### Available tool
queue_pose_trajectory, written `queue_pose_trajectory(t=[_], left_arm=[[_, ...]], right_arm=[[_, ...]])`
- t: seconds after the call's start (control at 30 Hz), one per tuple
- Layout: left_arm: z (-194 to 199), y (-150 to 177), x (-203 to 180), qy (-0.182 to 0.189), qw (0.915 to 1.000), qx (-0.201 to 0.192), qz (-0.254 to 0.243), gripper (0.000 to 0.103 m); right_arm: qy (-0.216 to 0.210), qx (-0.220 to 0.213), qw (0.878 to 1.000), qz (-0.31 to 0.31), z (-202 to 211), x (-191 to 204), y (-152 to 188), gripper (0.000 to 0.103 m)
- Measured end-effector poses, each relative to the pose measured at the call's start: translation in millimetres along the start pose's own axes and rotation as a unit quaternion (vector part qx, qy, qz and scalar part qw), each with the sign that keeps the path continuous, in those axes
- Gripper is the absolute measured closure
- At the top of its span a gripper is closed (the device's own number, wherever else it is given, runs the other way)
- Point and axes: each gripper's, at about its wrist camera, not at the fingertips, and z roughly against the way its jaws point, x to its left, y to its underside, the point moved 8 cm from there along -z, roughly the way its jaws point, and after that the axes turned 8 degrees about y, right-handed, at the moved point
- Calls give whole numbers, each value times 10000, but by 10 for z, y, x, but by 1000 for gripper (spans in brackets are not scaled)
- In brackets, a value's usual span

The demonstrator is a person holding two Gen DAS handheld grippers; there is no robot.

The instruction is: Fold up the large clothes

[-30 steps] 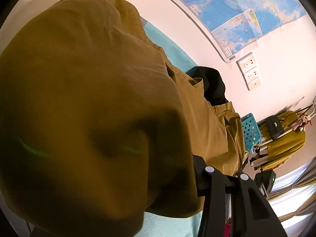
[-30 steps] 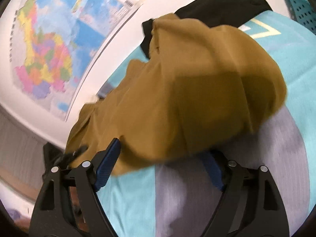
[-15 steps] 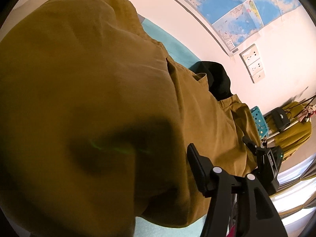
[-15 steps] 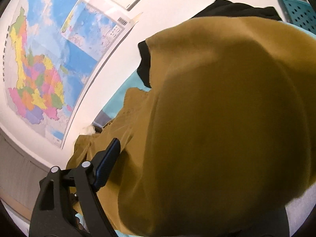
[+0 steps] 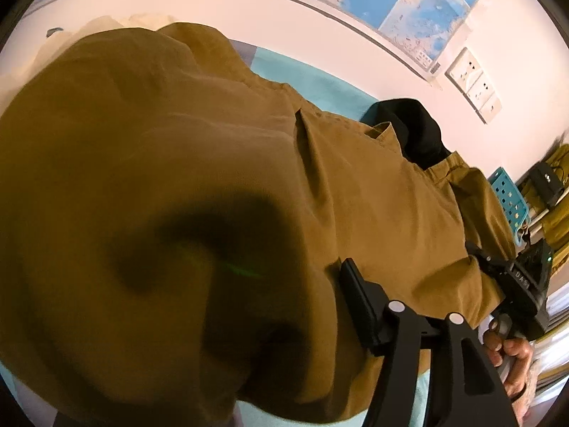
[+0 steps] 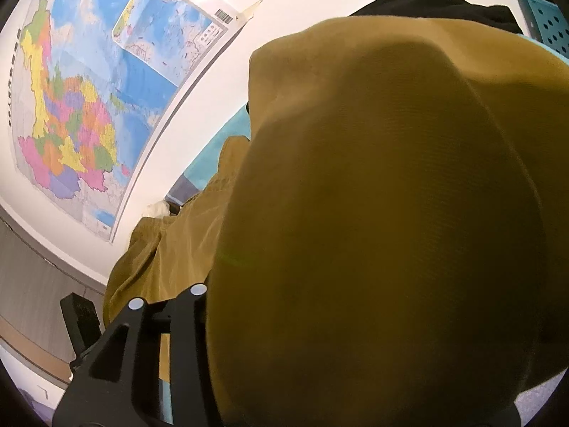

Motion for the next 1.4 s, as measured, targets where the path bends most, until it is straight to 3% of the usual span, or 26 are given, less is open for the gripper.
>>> queue_pose_trajectory(t=[0.1, 0.23, 0.5, 0.53, 0.67, 0.77, 0.83, 0.9, 1.0, 1.13, 1.23, 1.3, 1.4], left_arm=[[-43, -10, -62, 27, 9999, -25, -162, 28], [-61, -9, -82, -114, 9995, -84, -294, 29], [48, -30, -98, -287, 9990, -93, -341, 61], [90, -34, -124, -340, 9985, -123, -419, 69], [238, -31, -198, -272, 9980, -93, -566, 77], [397, 32, -257, 27, 9981, -7, -614, 76], [421, 94, -217, 204, 9980, 167, -566, 68], [353, 117, -108, 334, 9983, 300, -373, 66], [178, 158, 70, 359, 9978, 563, -25, 53], [161, 156, 55, 523, 9978, 406, -60, 48], [110, 147, -20, 639, 9973, 292, -217, 36], [59, 123, -56, 499, 9983, 206, -237, 37], [-16, 82, -82, 138, 9991, 214, -327, 55]], right_arm=[[-1, -10, 10000, 22, -8, 10, -2, 55], [-7, -39, 10000, 67, -12, 24, 11, 55], [-161, 21, 9996, 216, 95, 86, 3, 72], [-203, 10, 9995, 232, 124, 105, 3, 74], [-446, -27, 9985, 302, 312, 206, 27, 79], [-670, -135, 9971, 336, 552, 276, 74, 80], [-662, -69, 9973, 318, 616, 230, 139, 78], [-476, 184, 9981, 357, 502, 153, 233, 72], [-109, 468, 9987, 150, 281, -8, 336, 49], [-222, 338, 9990, 165, 232, 18, 306, 39], [-126, 249, 9993, 258, 171, 36, 282, 38], [-66, 175, 9993, 325, 124, 60, 271, 40], [-135, 197, 9993, 294, 81, 76, 278, 56]])
